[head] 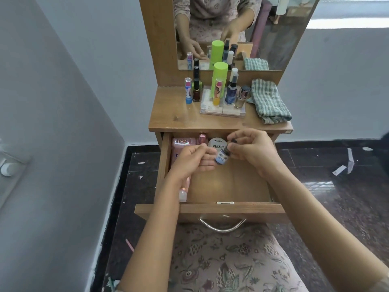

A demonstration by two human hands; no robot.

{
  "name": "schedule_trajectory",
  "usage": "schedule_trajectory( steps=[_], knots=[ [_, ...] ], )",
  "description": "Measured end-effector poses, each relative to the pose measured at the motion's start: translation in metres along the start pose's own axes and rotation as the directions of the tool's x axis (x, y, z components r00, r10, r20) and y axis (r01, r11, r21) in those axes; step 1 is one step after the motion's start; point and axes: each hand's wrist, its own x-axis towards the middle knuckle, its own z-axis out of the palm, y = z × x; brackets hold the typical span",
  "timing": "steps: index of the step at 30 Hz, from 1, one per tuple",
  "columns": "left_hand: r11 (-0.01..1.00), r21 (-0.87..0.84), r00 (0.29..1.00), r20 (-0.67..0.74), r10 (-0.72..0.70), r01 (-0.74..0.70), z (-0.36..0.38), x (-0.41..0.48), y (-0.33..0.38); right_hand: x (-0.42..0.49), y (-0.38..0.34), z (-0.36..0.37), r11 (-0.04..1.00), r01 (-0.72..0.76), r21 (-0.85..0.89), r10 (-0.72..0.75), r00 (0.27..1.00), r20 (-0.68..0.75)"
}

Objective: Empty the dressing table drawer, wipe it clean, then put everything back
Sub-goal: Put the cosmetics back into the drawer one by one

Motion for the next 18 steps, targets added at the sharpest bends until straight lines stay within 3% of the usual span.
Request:
schedule_trajectory(
  steps=[3,6,18],
  knots=[
    [0.998,0.058,0.989,-0.145,0.006,0.002,-0.002,0.004,-0.004,-0.002,0.024,-0.005,0.985,-0.096,-0.142,0.079,0.99,-0.118],
    [0.999,0.052,0.981,-0.194,0.005,0.005,-0.003,0.006,-0.005,0.002,0.037,-0.013,0.957,-0.147,-0.251,0.091,0.971,-0.219],
    [0.997,0.072,0.971,-0.237,0.031,-0.014,-0.002,0.008,-0.008,0.016,0.044,-0.017,0.966,-0.138,-0.219,0.055,0.936,-0.347]
  ],
)
